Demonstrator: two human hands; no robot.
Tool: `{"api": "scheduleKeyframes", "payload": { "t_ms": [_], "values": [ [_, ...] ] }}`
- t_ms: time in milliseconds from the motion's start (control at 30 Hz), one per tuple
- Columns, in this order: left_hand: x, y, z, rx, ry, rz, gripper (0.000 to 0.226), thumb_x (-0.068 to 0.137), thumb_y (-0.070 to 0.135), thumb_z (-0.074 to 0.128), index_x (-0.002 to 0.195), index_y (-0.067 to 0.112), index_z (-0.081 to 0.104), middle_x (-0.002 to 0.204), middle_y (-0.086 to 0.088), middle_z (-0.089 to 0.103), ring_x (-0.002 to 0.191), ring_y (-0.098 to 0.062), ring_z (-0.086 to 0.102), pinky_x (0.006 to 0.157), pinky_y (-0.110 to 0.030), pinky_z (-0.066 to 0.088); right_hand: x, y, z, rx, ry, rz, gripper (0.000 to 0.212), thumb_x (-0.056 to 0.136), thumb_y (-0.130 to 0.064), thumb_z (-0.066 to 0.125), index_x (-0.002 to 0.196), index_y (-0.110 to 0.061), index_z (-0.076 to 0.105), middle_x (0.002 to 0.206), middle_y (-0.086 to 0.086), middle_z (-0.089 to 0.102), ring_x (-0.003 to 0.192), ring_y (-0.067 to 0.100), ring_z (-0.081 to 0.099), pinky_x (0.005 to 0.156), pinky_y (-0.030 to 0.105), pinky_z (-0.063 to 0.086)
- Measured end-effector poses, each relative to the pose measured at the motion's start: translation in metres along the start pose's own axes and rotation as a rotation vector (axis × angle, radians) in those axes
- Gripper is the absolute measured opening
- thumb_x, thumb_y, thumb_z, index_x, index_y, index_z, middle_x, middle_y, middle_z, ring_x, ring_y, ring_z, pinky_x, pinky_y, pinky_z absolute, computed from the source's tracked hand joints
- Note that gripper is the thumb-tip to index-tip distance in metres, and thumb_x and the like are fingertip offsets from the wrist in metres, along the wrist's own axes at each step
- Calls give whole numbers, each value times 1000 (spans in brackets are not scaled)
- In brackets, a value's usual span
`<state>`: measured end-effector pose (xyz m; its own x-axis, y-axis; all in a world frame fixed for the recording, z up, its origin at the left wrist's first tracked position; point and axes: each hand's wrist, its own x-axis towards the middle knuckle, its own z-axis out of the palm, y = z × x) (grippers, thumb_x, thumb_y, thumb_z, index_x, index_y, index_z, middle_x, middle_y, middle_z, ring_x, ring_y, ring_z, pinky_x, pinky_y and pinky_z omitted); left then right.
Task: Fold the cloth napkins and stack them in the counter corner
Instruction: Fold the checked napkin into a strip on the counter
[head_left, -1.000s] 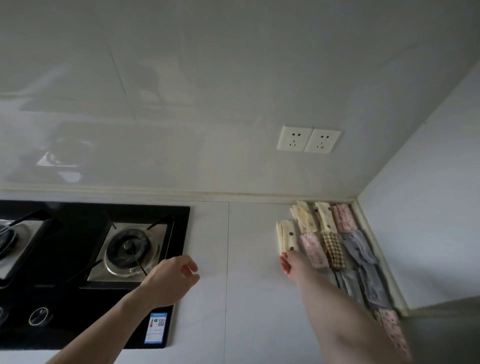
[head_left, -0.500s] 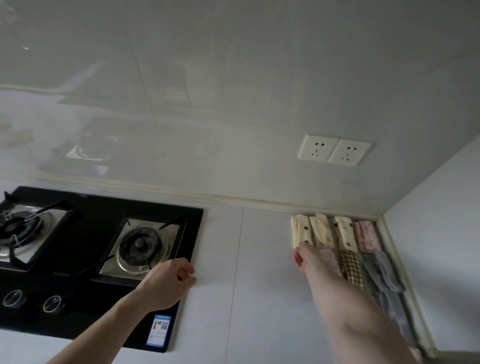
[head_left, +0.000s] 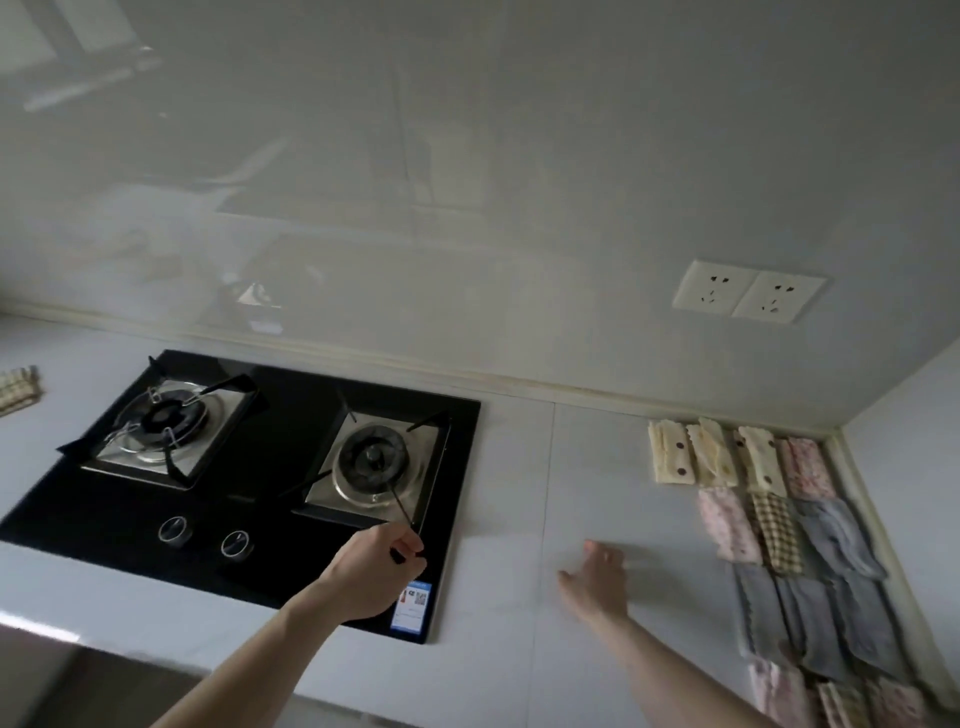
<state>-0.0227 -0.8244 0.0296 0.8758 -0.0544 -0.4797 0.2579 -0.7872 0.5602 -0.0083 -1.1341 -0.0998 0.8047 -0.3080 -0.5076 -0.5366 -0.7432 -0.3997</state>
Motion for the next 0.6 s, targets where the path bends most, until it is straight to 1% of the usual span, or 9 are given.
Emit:
{"api": "scheduleKeyframes", "payload": {
  "t_ms": [67,100,200,233,300,333,400,500,600],
  "values": [
    [-20,-28,-7,-32,19,-30,21,92,36,68,113,35,67,106,17,68,97,-2,66,90,-28,57,-20,-27,17,74,-52,-31,57,89,-28,70,139,-16,46,144,12,40,134,30,44,108,30,36],
    [-32,-43,-12,-48,39,-44,20,93,35,68,113,35,67,106,17,68,95,-1,66,89,-27,57,-32,-44,26,96,-72,-67,54,87,-26,70,136,-17,49,144,11,39,133,29,44,106,28,36],
    [-67,-85,-33,-85,132,-85,17,93,31,69,110,33,68,104,15,68,92,-1,65,86,-22,54,-72,-100,52,165,-75,-244,47,85,-20,72,130,-18,56,138,7,42,133,24,45,109,27,34],
    [-79,-99,-41,-107,160,-97,16,94,29,69,110,31,68,105,14,68,92,-3,65,84,-20,54,-87,-120,59,199,-71,-300,45,84,-19,72,127,-20,58,133,2,43,131,23,47,111,30,37],
    [-105,-129,-61,-146,213,-119,15,95,27,68,110,31,68,103,13,68,89,-5,67,75,-20,56,-120,-161,74,293,-104,-392,41,83,-19,73,120,-28,59,123,-7,40,124,19,52,105,36,49],
    [-117,-144,-71,-169,239,-123,15,95,28,68,109,32,68,103,12,68,87,-6,69,71,-23,58,-137,-181,82,328,-123,-439,39,84,-20,73,119,-30,58,122,-9,39,120,18,54,100,34,51],
    [-141,-175,-92,-206,299,-118,15,95,29,68,109,35,67,107,15,66,89,-5,68,67,-28,61,-170,-219,97,369,-169,-513,38,88,-21,71,122,-32,57,126,-11,39,114,12,55,92,24,48],
    [-173,-217,-120,-193,387,-111,15,95,31,66,109,37,66,112,16,65,92,3,66,71,-20,55,-213,-269,121,382,-234,-600,38,89,-23,69,123,-34,55,129,-11,41,107,5,56,81,16,44],
    [-203,-251,-144,-213,431,-95,15,96,31,67,108,38,65,113,17,64,90,5,66,69,-15,51,-255,-309,142,387,-295,-669,37,90,-24,70,122,-34,57,130,-10,41,105,2,57,74,12,45]
  ]
}}
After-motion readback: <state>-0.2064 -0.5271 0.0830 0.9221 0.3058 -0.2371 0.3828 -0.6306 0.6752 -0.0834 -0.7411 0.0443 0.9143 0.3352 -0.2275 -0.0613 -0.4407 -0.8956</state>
